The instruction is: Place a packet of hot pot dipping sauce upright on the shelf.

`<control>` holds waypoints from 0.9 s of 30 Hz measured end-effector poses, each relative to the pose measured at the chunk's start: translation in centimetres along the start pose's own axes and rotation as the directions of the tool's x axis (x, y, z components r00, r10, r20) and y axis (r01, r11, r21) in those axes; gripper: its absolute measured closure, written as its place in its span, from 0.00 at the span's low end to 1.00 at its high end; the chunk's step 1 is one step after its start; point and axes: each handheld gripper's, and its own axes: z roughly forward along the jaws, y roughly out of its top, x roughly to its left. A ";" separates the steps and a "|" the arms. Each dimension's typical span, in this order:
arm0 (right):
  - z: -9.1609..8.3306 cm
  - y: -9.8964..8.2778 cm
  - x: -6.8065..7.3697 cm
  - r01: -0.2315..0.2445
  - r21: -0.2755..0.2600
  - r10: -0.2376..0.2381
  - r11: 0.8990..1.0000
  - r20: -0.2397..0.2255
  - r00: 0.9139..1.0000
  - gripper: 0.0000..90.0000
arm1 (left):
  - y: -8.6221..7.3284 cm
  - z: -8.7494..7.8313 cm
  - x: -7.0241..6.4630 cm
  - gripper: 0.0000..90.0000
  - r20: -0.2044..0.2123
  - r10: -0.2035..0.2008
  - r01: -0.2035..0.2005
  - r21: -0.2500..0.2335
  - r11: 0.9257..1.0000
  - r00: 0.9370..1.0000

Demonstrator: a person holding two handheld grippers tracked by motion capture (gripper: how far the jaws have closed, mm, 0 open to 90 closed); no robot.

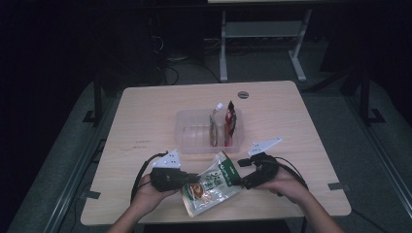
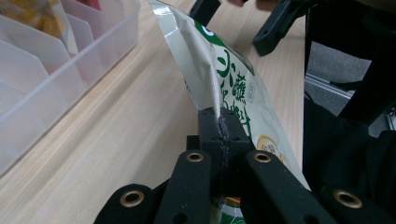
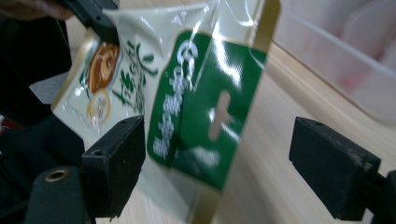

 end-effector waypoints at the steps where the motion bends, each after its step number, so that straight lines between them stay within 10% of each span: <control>1: 0.3 0.2 0.0 -0.004 0.000 0.004 1.000 -0.010 1.000 0.20 | 0.0 -0.1 0.0 1.00 -0.003 0.000 0.000 -0.002 1.000 1.000; 16: 3.8 2.1 -0.6 0.000 -0.007 -0.001 1.000 -0.150 0.989 0.26 | -0.2 -1.7 0.5 1.00 -0.027 -0.006 0.004 -0.056 0.998 1.000; 27: 3.6 2.0 -0.4 0.007 -0.025 -0.012 1.000 -0.192 0.981 0.50 | -0.2 -1.4 0.5 1.00 -0.020 0.001 -0.002 -0.044 0.999 1.000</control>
